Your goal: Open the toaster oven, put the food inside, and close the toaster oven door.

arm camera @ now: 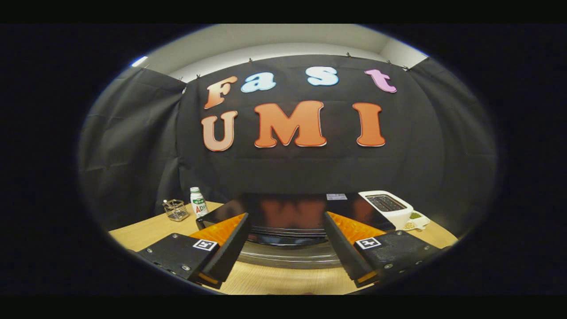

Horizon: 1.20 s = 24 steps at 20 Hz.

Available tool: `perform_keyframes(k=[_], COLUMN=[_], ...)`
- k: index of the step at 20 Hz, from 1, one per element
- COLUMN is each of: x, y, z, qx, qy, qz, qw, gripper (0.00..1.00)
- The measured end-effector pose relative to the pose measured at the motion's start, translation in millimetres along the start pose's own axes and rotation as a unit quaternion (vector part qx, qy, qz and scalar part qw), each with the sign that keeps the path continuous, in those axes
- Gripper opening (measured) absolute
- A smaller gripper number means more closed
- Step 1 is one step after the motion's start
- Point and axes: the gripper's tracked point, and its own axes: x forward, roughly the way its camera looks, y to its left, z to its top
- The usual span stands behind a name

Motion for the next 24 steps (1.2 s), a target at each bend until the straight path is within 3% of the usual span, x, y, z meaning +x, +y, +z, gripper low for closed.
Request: perform_keyframes(k=[11, 24], x=[15.7, -74.4], y=[11.9, 27.4], z=[-30.6, -65.9], qx=[-0.005, -0.021], qy=[0.003, 0.017], qz=[0.001, 0.086], qw=[1.000, 0.996], gripper=[0.97, 0.93])
